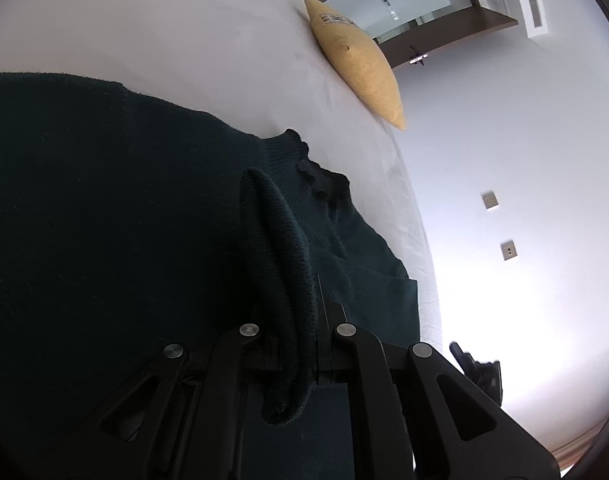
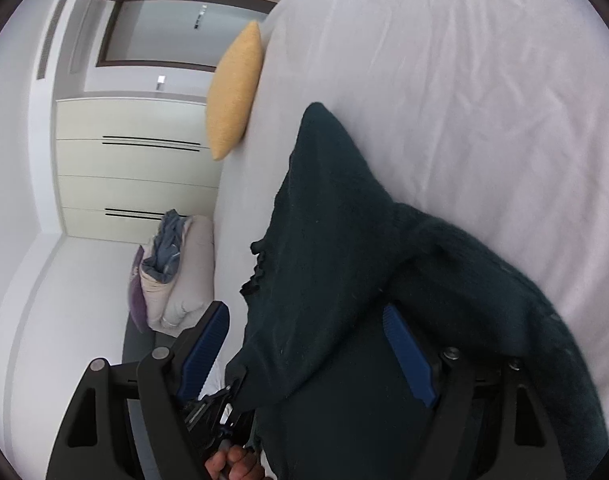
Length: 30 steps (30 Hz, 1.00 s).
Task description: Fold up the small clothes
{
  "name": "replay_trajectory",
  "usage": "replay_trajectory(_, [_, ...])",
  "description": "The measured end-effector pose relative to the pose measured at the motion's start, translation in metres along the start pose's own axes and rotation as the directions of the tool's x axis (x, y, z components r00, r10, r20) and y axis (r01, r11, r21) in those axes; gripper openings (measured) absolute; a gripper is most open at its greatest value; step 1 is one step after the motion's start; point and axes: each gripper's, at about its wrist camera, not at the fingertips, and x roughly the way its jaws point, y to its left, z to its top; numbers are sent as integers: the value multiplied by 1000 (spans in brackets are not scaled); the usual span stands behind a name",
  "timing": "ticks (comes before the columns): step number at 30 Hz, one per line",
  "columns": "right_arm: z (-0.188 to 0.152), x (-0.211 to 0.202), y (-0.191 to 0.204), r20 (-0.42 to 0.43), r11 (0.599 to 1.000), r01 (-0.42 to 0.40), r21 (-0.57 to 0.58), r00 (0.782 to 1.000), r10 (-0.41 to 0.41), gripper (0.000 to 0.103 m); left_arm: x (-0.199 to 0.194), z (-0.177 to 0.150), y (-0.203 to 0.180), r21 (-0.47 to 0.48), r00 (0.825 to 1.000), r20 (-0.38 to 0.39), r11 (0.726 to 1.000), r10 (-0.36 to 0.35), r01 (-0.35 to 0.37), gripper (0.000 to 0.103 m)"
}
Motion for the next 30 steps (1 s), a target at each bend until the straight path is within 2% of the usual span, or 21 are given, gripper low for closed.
replay_trajectory(4, [15, 8, 2, 54, 1000, -1, -16, 999, 2, 83, -3, 0, 3, -9, 1000, -1, 1000, 9, -9, 6])
replay_trajectory(7, [26, 0, -3, 112, 999, -39, 1, 993, 39, 82, -5, -1, 11, -22, 1000, -5, 1000, 12, -12, 7])
replay_trajectory(12, [39, -9, -17, 163, 995, -100, 14, 982, 97, 76, 8, -11, 17, -21, 999, -33, 1000, 16, -17, 7])
replay_trajectory(14, [39, -8, -14, 180, 996, -86, -26, 980, 89, 76, 15, -16, 17, -5, 999, -38, 999, 36, -36, 7])
replay_trajectory(17, [34, -2, -9, 169, 995, -61, -75, 983, 73, 76, 17, -18, 22, -7, 999, -38, 999, 31, -31, 7])
replay_trajectory(20, [33, -7, -16, 159, 994, -99, -53, 981, 107, 72, 14, -17, 25, -4, 998, -52, 1000, 29, -29, 7])
replay_trajectory(24, [25, -28, -24, 128, 994, -110, -4, 986, 110, 73, 14, -13, 28, -21, 997, -79, 999, 25, -27, 8])
replay_trajectory(26, [17, -42, -20, 114, 997, -73, -9, 991, 73, 83, 12, -11, 26, -7, 994, -94, 999, 48, -49, 9])
replay_trajectory(30, [16, -61, 4, 111, 993, -16, -121, 993, 29, 83, 5, -1, 16, 35, 987, -104, 992, 125, -122, 12])
